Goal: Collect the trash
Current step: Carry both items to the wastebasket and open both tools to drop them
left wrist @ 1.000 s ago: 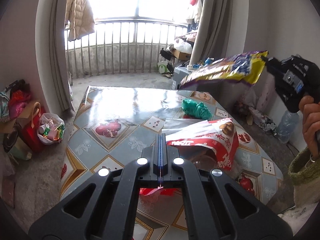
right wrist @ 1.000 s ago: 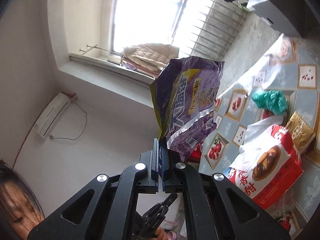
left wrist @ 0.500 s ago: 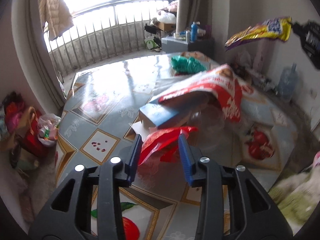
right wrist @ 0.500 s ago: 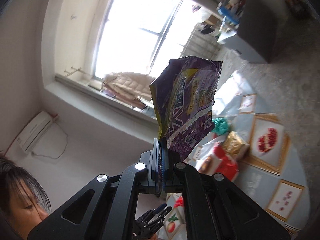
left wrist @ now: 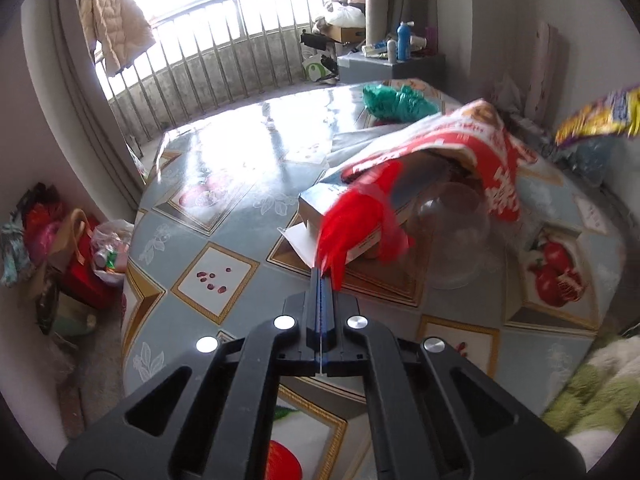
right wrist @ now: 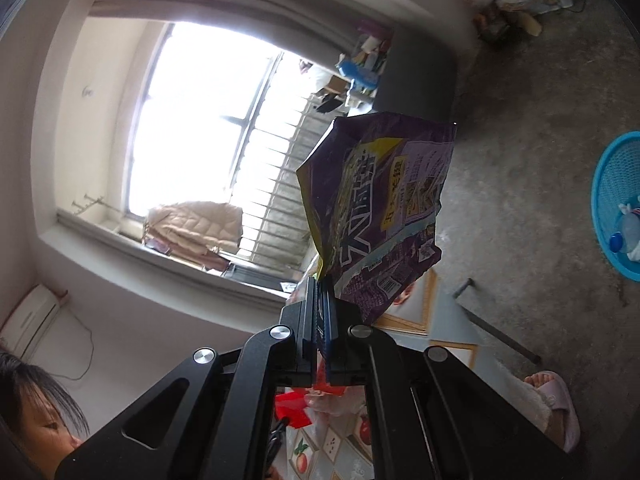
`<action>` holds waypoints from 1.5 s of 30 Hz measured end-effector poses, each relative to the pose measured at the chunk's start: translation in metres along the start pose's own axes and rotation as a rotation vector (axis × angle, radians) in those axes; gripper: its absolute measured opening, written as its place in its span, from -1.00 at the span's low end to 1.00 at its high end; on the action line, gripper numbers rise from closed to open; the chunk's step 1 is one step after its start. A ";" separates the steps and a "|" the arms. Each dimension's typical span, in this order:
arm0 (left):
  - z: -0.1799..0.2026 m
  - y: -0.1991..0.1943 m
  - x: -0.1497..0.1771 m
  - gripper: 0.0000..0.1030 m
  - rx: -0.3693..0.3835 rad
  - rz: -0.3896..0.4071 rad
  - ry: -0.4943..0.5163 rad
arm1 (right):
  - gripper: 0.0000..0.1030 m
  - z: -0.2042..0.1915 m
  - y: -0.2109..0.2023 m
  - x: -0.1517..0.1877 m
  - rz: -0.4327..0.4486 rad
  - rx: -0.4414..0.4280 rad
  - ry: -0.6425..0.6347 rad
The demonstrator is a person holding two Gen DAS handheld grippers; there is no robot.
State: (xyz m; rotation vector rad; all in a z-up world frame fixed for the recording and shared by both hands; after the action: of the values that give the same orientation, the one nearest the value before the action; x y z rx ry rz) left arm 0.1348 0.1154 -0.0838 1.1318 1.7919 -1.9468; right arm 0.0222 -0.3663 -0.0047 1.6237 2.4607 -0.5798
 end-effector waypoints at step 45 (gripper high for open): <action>0.662 0.236 -0.009 -0.67 0.581 -0.582 0.515 | -0.60 0.370 -0.076 -0.033 -0.065 0.955 0.129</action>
State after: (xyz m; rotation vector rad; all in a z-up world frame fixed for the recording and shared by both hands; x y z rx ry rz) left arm 0.0572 -0.5514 -0.2922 1.5185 2.0270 -2.8595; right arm -0.0682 -0.5646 -0.3150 1.8554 2.4588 -1.9280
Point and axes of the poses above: each gripper's, at about its wrist camera, not at the fingertips, and y roughly the way its jaws point, z to its right, x to its underside, the point moved 10 cm from there along y, roughly the way its jaws point, and after that the axes turned 4 degrees about -y, right-handed, at the moved point
